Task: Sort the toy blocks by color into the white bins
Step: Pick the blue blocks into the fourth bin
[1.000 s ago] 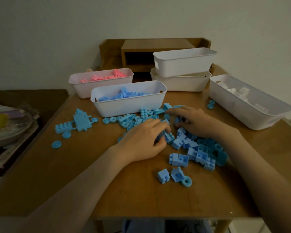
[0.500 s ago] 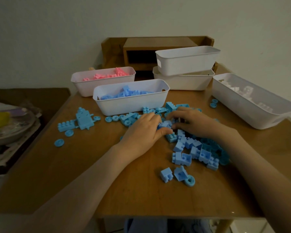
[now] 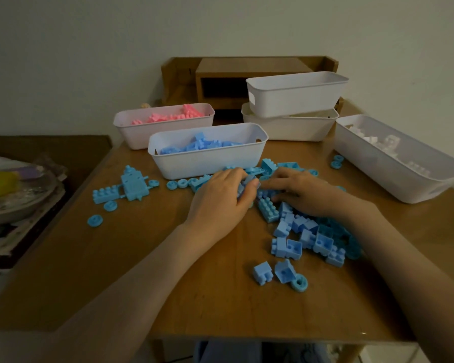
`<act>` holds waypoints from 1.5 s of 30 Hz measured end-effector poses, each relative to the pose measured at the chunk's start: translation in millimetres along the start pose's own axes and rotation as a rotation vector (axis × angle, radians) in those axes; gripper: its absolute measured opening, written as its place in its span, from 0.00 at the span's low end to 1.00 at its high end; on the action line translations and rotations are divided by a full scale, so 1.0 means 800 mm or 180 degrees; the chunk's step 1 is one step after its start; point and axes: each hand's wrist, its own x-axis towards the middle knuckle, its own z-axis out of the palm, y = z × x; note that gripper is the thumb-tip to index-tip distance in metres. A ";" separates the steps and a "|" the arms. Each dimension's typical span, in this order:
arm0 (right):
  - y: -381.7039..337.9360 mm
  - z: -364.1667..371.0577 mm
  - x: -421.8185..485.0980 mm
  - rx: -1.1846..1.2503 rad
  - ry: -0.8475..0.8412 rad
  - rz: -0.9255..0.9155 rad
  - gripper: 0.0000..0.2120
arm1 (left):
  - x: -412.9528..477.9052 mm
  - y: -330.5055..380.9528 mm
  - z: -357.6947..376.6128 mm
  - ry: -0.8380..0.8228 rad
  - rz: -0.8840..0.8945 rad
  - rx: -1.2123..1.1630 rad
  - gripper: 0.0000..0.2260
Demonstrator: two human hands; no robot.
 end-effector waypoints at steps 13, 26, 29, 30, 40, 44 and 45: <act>0.002 0.003 0.002 0.0233 0.0151 0.0260 0.15 | 0.000 0.002 0.000 -0.0254 -0.0185 0.0434 0.10; -0.024 0.009 0.016 0.0331 0.1111 -0.0028 0.10 | 0.023 -0.002 -0.020 -0.0187 -0.0351 0.0478 0.08; -0.036 -0.006 0.036 0.0274 0.1364 -0.0212 0.10 | 0.053 -0.022 -0.040 0.0062 -0.0472 0.0745 0.09; -0.038 -0.013 0.045 0.0308 0.1500 -0.0238 0.10 | 0.065 -0.031 -0.046 0.0125 -0.0515 0.0830 0.10; -0.016 -0.010 0.138 -0.0150 0.0909 0.0507 0.16 | 0.124 -0.093 -0.038 -0.0524 -0.0961 0.0929 0.16; -0.017 -0.016 0.141 -0.0276 0.0712 0.0402 0.16 | 0.125 -0.084 -0.041 -0.0877 -0.1104 0.0755 0.20; -0.020 -0.017 0.138 -0.0237 0.0705 0.0393 0.17 | 0.123 -0.079 -0.043 -0.0849 -0.1059 0.0814 0.20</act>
